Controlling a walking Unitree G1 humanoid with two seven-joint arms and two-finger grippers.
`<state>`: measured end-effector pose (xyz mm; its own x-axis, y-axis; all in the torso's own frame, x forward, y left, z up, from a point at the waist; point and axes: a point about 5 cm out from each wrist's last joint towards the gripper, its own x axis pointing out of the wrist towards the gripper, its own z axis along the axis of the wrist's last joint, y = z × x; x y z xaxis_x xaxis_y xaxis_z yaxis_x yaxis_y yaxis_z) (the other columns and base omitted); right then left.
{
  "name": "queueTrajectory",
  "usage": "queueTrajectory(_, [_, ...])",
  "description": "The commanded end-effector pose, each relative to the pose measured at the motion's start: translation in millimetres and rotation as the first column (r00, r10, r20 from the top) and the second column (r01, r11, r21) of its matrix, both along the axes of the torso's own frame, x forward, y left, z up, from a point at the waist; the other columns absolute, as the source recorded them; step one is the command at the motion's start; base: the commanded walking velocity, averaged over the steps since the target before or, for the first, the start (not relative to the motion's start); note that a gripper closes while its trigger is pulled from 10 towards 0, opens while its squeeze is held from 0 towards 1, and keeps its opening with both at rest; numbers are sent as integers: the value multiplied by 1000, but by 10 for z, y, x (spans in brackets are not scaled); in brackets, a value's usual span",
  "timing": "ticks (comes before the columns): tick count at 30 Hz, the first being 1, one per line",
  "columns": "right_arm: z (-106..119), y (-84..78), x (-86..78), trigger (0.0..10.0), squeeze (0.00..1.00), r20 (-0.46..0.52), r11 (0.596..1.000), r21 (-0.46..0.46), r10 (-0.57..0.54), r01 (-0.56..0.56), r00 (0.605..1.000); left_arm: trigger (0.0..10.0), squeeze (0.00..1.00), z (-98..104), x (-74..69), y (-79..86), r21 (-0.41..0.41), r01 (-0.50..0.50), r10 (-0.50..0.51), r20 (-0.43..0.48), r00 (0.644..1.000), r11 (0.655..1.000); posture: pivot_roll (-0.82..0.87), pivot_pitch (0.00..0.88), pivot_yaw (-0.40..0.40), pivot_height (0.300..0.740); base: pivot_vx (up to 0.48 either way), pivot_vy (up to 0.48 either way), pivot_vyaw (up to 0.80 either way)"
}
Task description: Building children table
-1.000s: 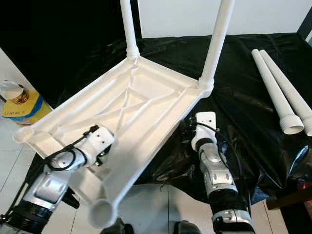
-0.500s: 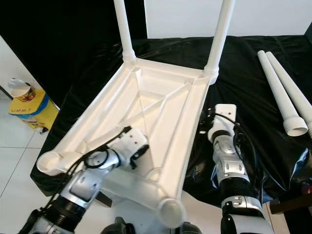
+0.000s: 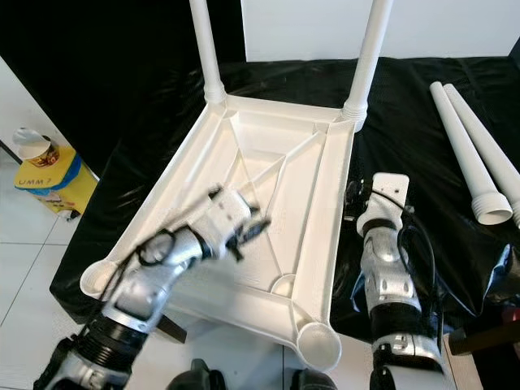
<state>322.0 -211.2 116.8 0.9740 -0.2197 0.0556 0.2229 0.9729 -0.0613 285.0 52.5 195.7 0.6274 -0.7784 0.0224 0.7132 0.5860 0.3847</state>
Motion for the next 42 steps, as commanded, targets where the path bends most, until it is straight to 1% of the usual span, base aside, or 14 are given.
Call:
queueTrajectory(1, [14,28,-78,10000,0,37,1000,-25,9,-9,999,10000,0,-52,-72,105,24,55,-54,-15,998,998,53,68,35,740,0,0,0])
queueTrajectory(5, [26,24,-109,10000,0,53,999,-31,6,-4,999,10000,0,-43,-92,130,24,64,-64,-12,998,998,52,69,34,740,0,0,0])
queueTrajectory(8, [55,49,-208,10000,0,93,999,-40,9,-6,996,10000,0,-65,-182,142,39,105,-105,-13,994,994,49,79,30,740,0,0,0])
queueTrajectory(10, [73,97,-323,10000,0,126,999,-34,28,-24,992,10000,0,-96,-325,131,44,209,-207,-38,978,977,46,86,24,740,0,0,0])
queueTrajectory(11, [73,97,-323,10000,0,126,999,-34,28,-24,992,10000,0,-96,-325,131,44,209,-207,-38,978,977,46,86,24,740,0,0,0])
queueTrajectory(13, [87,176,-442,10000,0,150,997,-27,74,-70,986,10000,0,-132,-423,151,48,298,-294,-74,953,953,46,93,14,740,0,0,0])
queueTrajectory(20, [74,289,-625,10000,0,149,988,-34,155,-152,977,10000,0,-323,-560,245,158,420,-392,-178,902,894,38,99,2,740,0,0,0])
queueTrajectory(23, [75,287,-633,10000,0,147,988,-37,157,-153,977,10000,0,-343,-570,252,171,427,-396,-188,899,888,38,99,2,740,0,0,0])
queueTrajectory(27, [90,263,-634,10000,0,146,988,-43,154,-149,977,10000,0,-479,-573,286,278,423,-377,-205,903,863,33,101,0,740,0,0,0])
queueTrajectory(29, [90,263,-634,10000,0,146,988,-43,154,-149,977,10000,0,-479,-573,286,278,423,-377,-205,903,863,33,101,0,740,0,0,0])
queueTrajectory(31, [102,257,-630,10000,0,145,988,-44,154,-149,977,10000,0,-534,-564,303,321,417,-364,-212,907,851,32,103,-1,740,0,0,0])
queueTrajectory(32, [119,257,-632,10000,0,144,987,-48,157,-151,977,10000,0,-604,-545,340,385,410,-350,-219,911,827,31,103,-2,740,0,0,0])
queueTrajectory(33, [122,261,-636,10000,0,143,987,-49,159,-154,977,10000,0,-623,-539,356,402,409,-346,-223,912,819,31,103,-2,740,0,0,0])
queueTrajectory(42, [125,270,-651,10000,0,136,986,-51,166,-161,977,10000,0,-704,-529,425,468,402,-328,-235,915,787,27,103,-1,740,0,0,0])
